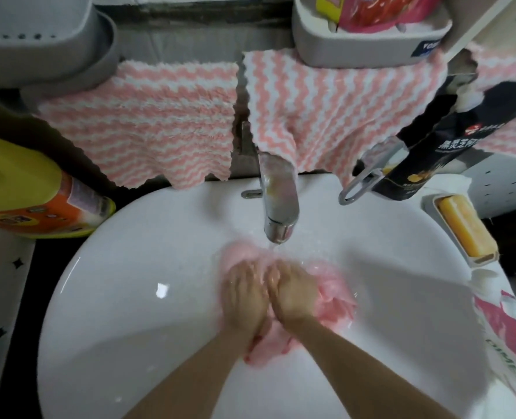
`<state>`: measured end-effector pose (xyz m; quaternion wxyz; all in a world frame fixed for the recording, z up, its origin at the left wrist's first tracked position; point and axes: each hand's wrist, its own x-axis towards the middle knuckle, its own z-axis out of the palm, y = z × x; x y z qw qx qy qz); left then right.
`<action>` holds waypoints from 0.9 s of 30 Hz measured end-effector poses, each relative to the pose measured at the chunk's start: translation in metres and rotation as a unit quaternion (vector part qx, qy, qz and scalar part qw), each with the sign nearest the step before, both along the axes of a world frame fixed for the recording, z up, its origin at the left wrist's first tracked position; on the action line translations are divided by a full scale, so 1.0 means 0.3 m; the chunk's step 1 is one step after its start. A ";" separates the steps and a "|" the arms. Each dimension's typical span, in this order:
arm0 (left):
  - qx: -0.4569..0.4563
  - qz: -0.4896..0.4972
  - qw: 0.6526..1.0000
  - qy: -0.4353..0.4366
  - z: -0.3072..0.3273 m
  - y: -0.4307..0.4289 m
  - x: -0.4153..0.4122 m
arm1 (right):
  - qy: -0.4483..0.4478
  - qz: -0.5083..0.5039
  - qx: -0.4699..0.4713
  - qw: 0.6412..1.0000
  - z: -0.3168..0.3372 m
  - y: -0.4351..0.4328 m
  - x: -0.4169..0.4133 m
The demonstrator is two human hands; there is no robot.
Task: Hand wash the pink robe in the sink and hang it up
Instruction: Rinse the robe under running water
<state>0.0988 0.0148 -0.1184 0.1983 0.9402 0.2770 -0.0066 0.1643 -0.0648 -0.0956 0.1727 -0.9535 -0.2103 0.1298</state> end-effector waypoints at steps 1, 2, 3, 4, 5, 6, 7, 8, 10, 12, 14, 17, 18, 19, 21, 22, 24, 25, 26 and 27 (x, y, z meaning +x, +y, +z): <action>-0.020 0.016 1.000 0.004 0.024 0.028 0.032 | 0.010 -0.004 0.002 1.000 0.014 0.018 0.028; -0.035 0.039 0.999 -0.014 0.063 0.041 0.044 | 0.027 -0.017 0.039 0.999 0.030 0.023 0.035; -0.033 0.052 0.997 -0.047 0.087 0.040 0.032 | 0.043 -0.032 0.101 0.993 0.049 0.014 0.028; -0.010 0.040 0.996 -0.078 0.103 0.025 0.002 | 0.028 -0.032 0.147 0.988 0.056 -0.009 0.006; 0.024 0.016 0.995 -0.099 0.105 0.000 -0.038 | -0.006 -0.003 0.155 0.988 0.058 -0.042 -0.035; 0.048 -0.012 0.994 -0.098 0.096 -0.026 -0.076 | -0.026 0.041 0.133 0.990 0.039 -0.079 -0.085; 0.065 -0.032 0.993 -0.096 0.075 -0.049 -0.111 | -0.034 0.076 0.096 0.992 0.003 -0.113 -0.128; 0.069 -0.041 0.993 -0.091 0.038 -0.069 -0.144 | -0.045 0.095 0.066 0.992 -0.031 -0.136 -0.155; 0.092 -0.043 0.989 -0.108 -0.035 -0.072 -0.153 | -0.066 0.070 0.051 0.994 -0.070 -0.124 -0.145; 0.119 -0.040 0.984 -0.127 -0.077 -0.033 -0.097 | -0.076 0.032 0.058 0.995 -0.086 -0.071 -0.088; 0.128 -0.057 0.985 -0.099 -0.060 0.015 -0.011 | -0.072 0.012 0.047 0.996 -0.064 -0.017 -0.025; 0.065 -0.029 0.996 -0.047 0.028 0.059 0.063 | -0.008 -0.022 0.081 0.996 -0.004 0.013 0.041; 0.052 -0.013 0.997 -0.053 0.046 0.047 0.052 | 0.018 -0.038 0.115 0.992 0.013 0.005 0.024; 0.036 -0.008 0.997 -0.062 0.062 0.018 0.019 | 0.024 -0.048 0.141 0.989 0.030 -0.012 -0.007; 0.031 -0.027 0.996 -0.077 0.062 -0.046 -0.060 | -0.043 0.005 0.121 0.992 0.018 -0.066 -0.098; 0.036 -0.041 0.995 -0.085 0.049 -0.060 -0.088 | -0.065 0.040 0.096 0.992 -0.006 -0.090 -0.135; 0.046 -0.054 0.992 -0.108 -0.018 -0.054 -0.112 | -0.062 0.057 0.054 0.995 -0.052 -0.099 -0.143; 0.047 -0.047 0.990 -0.122 -0.037 -0.036 -0.096 | -0.059 0.044 0.046 0.996 -0.069 -0.079 -0.113; 0.035 -0.026 0.992 -0.118 -0.043 -0.016 -0.067 | -0.060 0.026 0.039 0.997 -0.069 -0.051 -0.078; 0.013 -0.003 0.994 -0.113 -0.027 0.005 -0.022 | -0.067 0.007 0.030 0.997 -0.061 -0.020 -0.040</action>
